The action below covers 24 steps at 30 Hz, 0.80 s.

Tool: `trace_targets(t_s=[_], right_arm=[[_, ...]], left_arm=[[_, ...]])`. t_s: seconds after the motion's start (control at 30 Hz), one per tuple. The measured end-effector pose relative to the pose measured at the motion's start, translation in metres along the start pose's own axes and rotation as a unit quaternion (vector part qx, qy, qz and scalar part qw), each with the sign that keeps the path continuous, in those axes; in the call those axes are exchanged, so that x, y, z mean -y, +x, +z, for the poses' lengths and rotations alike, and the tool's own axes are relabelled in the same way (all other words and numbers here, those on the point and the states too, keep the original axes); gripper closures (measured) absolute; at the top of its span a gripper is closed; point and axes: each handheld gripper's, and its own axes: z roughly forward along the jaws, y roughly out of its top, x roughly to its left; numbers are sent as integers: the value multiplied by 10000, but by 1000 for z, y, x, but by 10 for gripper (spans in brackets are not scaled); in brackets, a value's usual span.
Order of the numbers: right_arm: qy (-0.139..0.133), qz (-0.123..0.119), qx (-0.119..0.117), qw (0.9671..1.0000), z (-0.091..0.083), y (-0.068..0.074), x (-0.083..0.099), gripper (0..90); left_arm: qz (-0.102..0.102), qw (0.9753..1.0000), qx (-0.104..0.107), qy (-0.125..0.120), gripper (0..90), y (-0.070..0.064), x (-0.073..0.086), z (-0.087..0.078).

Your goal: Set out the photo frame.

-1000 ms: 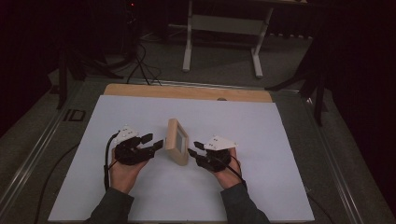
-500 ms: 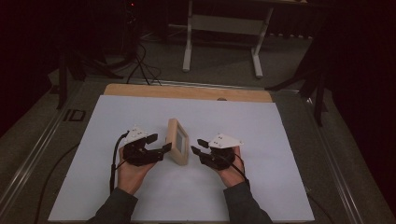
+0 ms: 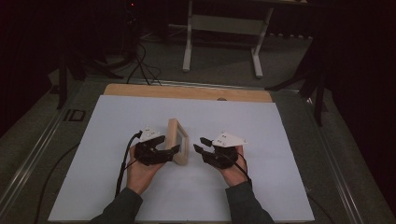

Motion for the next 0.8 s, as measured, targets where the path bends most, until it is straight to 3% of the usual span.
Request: trace_targets(t_s=[0.1, 0.4, 0.8], right_arm=[[-20, 13, 14, 10000, -2, -1, 0, 610], [-12, 12, 10, 10000, -2, -1, 0, 605], [-20, 39, 14, 10000, -3, -2, 1, 601]], left_arm=[[-69, 10000, 46, 21, 303, 3, 1, 2], [-28, 9999, 102, 115, 323, 1, 5, 9], [-26, 9995, 269, 148, 427, 1, 6, 9]])
